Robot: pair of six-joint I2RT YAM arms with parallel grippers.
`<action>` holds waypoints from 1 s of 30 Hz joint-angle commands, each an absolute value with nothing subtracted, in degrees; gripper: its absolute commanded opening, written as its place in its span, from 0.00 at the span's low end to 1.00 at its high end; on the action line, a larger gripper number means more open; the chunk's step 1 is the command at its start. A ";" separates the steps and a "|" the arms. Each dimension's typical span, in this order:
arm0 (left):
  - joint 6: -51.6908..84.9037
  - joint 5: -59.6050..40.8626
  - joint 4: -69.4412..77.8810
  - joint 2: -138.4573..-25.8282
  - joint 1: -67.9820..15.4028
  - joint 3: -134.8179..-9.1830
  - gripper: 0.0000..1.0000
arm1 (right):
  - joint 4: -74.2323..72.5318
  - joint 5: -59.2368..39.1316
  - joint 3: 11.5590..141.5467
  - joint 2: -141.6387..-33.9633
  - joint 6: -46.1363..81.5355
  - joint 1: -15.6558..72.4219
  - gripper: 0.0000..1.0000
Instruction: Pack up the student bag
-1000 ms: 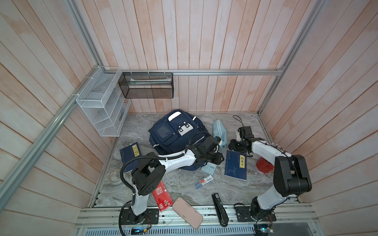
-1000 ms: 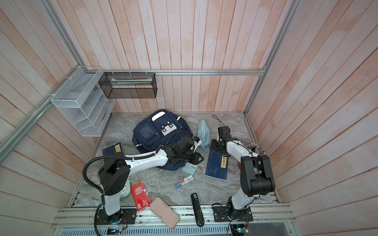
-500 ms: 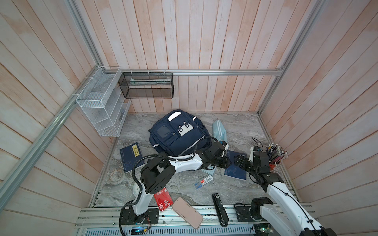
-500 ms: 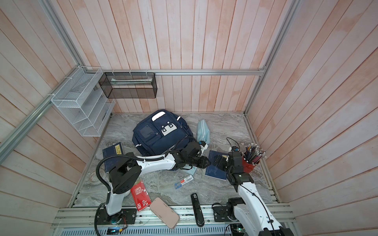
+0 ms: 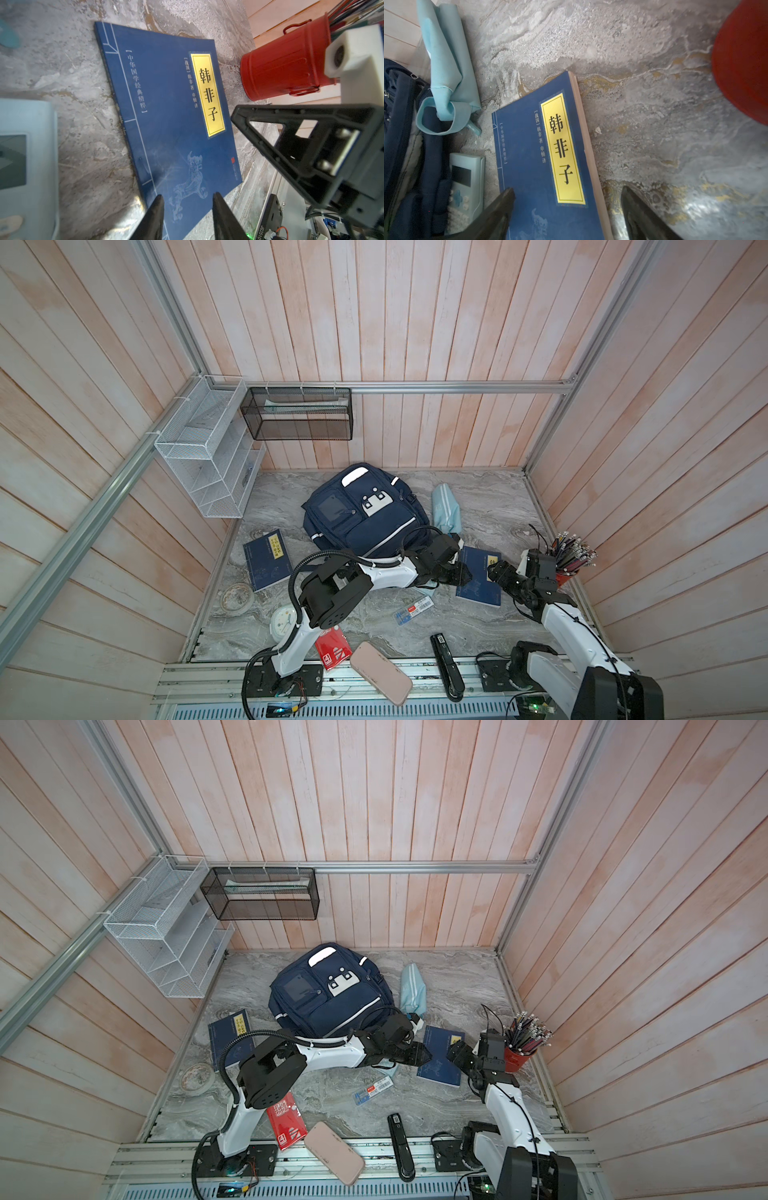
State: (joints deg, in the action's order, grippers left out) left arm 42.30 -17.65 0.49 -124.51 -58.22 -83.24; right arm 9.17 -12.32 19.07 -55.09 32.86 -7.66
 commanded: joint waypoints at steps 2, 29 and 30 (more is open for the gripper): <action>42.24 -15.18 -0.04 -125.92 -58.76 -84.38 0.41 | 8.19 -11.34 17.74 -55.90 33.36 -7.89 0.80; 53.93 -22.61 17.95 -131.11 -57.97 -78.11 0.58 | 3.42 -22.98 18.07 -71.17 30.85 -7.83 0.47; 53.84 -22.45 19.24 -130.75 -58.21 -77.79 0.58 | 3.27 -22.73 17.97 -71.40 30.76 -7.82 0.42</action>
